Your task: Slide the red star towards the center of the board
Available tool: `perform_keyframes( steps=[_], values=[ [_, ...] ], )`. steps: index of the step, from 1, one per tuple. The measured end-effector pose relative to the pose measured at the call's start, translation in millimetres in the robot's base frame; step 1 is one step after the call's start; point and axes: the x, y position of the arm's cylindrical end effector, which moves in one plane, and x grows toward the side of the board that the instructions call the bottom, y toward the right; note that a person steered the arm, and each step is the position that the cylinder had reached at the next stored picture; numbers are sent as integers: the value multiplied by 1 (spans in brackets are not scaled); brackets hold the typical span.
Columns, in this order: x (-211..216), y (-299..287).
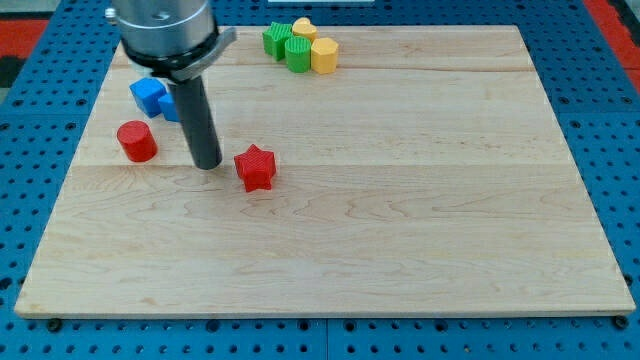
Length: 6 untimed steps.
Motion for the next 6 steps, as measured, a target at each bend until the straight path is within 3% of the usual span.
perform_keyframes(
  steps=[1,2,4,6],
  values=[
    [15,-3],
    [19,63],
    [-1,136],
    [13,156]
  ],
)
